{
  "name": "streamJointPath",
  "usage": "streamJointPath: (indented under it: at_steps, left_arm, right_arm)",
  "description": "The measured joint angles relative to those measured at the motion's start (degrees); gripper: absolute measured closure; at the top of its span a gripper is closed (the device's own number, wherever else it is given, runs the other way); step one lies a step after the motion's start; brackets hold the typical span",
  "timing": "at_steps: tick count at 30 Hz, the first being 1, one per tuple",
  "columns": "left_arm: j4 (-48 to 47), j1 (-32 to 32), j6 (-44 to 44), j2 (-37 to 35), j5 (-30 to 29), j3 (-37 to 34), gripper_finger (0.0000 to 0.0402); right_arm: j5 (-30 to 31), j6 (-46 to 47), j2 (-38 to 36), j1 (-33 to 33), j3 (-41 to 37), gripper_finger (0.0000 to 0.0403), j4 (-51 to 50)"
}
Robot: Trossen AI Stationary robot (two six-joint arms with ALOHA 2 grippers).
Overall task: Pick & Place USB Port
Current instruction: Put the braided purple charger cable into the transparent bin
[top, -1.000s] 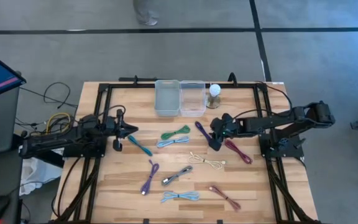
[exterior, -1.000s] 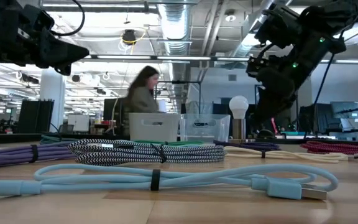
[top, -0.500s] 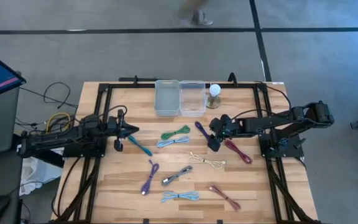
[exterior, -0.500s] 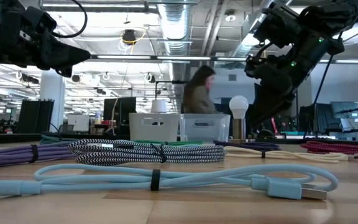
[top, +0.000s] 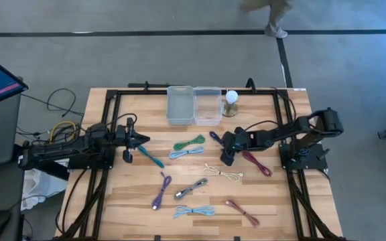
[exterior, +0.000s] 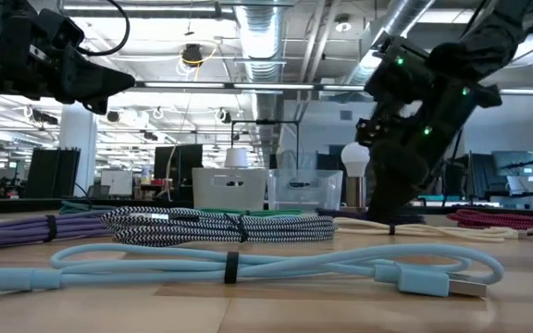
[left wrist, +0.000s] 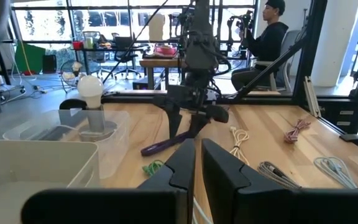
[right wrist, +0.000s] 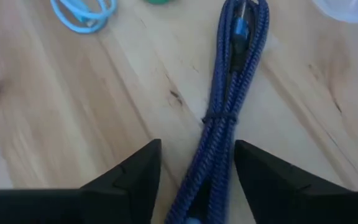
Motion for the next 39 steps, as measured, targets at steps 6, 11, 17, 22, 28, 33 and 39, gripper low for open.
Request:
streamJointPath:
  at_steps: [6, 11, 17, 22, 28, 33, 39]
  left_arm:
    - [0.1, 0.0, 0.0, 0.0, 0.0, 0.0, 0.0374]
    - [0.1, 0.0, 0.0, 0.0, 0.0, 0.0, 0.0374]
    - [0.1, 0.0, 0.0, 0.0, 0.0, 0.0, 0.0374]
    - [0.1, 0.0, 0.0, 0.0, 0.0, 0.0, 0.0374]
    - [0.1, 0.0, 0.0, 0.0, 0.0, 0.0, 0.0374]
    - [0.3, 0.0, 0.0, 0.0, 0.0, 0.0, 0.0374]
    - [0.5, 0.0, 0.0, 0.0, 0.0, 0.0, 0.0374]
  right_arm:
    - [0.0, 0.0, 2.3, 0.0, 0.1, 0.0257, 2.2]
    - [-0.4, -0.7, 0.9, 0.0, 0.0, 0.0352, 2.6]
    - [-1.2, -2.7, -2.1, 0.0, -0.2, 0.0382, 2.0]
    - [-0.9, -7.0, -5.7, 0.0, -0.2, 0.0395, 4.1]
    - [-0.1, -9.9, -12.2, -1.3, -0.2, 0.0398, 7.1]
    - [2.4, -11.4, -16.5, -3.7, -0.2, 0.0399, 7.5]
    - [2.4, -14.0, -17.2, -7.7, -0.2, 0.0399, 14.7]
